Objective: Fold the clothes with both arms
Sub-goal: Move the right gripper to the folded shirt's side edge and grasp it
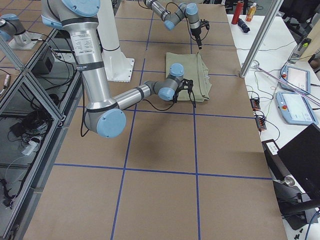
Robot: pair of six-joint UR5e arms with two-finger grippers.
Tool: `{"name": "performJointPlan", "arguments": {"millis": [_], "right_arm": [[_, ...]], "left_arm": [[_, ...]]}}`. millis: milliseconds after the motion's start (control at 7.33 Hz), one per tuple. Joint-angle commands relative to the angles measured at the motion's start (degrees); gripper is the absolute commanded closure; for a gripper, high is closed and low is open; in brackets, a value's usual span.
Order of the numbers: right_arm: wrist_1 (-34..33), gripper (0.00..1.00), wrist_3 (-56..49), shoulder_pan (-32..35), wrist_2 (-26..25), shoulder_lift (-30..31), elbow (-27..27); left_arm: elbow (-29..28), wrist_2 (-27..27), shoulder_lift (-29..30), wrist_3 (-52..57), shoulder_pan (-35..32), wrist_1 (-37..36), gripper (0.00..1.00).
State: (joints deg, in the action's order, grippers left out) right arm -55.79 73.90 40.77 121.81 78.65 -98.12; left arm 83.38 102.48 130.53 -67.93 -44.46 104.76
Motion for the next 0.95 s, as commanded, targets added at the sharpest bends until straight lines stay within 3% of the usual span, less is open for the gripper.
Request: {"name": "performJointPlan", "arguments": {"millis": [0, 818], "right_arm": [[-0.1, 0.01, 0.3, -2.8, -1.6, 1.0, -0.6], [-0.1, 0.11, -0.3, -3.2, -4.0, 0.2, 1.4]], "left_arm": [[0.4, 0.0, 0.0, 0.0, 0.1, -0.3, 0.00], [0.6, -0.1, -1.7, -0.8, 0.2, 0.0, 0.00]]}}
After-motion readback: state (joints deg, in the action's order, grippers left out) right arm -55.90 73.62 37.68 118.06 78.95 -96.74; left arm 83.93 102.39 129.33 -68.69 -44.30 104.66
